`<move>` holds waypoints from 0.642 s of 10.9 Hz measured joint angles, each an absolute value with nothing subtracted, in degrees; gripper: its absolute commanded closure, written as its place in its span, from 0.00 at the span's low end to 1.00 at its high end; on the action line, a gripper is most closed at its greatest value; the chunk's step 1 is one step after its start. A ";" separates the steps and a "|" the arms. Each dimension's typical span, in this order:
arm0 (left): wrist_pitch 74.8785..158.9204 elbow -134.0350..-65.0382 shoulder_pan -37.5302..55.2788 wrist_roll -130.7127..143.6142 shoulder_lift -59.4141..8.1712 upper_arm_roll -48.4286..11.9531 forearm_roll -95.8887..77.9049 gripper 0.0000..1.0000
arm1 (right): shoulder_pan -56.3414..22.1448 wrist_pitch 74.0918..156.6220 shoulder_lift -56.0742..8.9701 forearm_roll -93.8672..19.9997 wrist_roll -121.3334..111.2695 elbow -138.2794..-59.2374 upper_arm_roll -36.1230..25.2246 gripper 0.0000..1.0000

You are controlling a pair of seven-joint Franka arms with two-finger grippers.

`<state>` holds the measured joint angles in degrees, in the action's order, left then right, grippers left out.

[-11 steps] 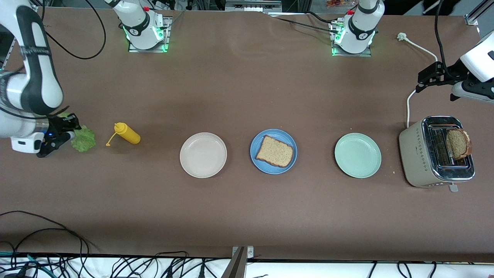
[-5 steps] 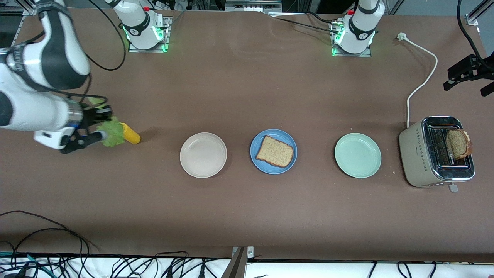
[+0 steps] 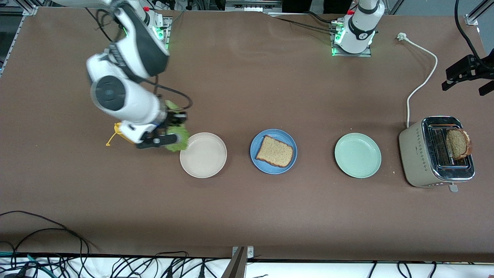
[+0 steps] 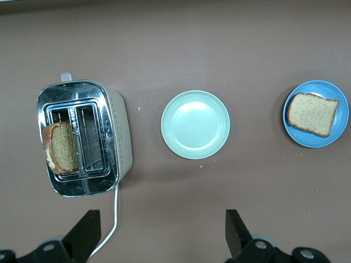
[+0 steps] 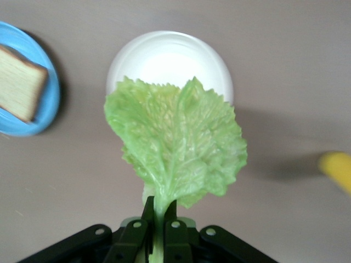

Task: Make sandwich in blue plate with both arms
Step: 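Carry the lettuce leaf with the right gripper over the blue plate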

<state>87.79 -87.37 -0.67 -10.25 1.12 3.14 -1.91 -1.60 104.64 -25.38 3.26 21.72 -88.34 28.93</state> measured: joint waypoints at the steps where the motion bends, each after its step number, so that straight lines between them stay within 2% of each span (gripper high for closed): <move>1: 87.76 -87.36 -0.67 -10.26 1.10 3.11 -1.91 0.00 | -5.33 110.00 -27.33 3.27 27.13 -88.32 29.00 1.00; 4: 87.74 -87.31 -0.67 -10.26 1.08 3.05 -1.92 0.00 | -14.77 123.77 -33.33 3.46 33.38 -88.30 28.85 1.00; 7: 87.73 -87.32 -0.71 -10.26 0.97 3.12 -1.92 0.00 | -20.31 134.99 -37.17 7.18 33.49 -88.26 28.72 1.00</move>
<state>87.73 -87.32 -0.71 -10.26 0.97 3.12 -1.92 -20.31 134.99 -37.17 7.18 33.49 -88.26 28.72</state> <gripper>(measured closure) 0.000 0.912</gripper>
